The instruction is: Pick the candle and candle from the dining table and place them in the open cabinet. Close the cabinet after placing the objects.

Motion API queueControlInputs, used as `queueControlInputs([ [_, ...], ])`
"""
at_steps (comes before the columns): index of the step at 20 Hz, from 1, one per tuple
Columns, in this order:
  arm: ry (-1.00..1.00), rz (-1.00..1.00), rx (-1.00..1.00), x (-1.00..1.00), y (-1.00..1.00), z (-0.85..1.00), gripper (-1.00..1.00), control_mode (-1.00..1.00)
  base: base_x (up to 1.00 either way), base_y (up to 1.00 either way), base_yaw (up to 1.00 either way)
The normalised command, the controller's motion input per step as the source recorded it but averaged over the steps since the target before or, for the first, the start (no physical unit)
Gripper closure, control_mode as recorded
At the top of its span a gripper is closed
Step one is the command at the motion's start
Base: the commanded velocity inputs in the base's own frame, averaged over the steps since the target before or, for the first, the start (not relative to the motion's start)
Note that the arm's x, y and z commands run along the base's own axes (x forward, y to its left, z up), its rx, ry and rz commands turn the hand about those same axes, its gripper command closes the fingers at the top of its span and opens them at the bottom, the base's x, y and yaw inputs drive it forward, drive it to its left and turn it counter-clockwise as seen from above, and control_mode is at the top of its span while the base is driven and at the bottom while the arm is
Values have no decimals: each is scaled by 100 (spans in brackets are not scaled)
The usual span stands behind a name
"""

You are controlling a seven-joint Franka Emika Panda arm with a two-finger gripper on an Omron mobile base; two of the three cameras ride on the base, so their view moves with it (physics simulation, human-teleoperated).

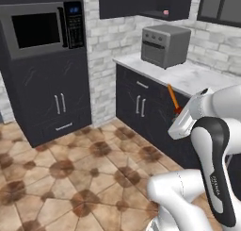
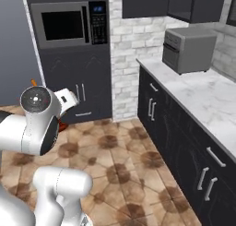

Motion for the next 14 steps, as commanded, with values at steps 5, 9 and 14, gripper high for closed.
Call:
queueControlInputs([
  [5, 0, 0, 0, 0, 0, 0, 100, 100, 55, -1, -21],
  [9, 0, 0, 0, 0, 0, 0, 100, 100, 56, -6, -20],
  [14, 0, 0, 0, 0, 0, 0, 100, 100, 59, -11, -20],
])
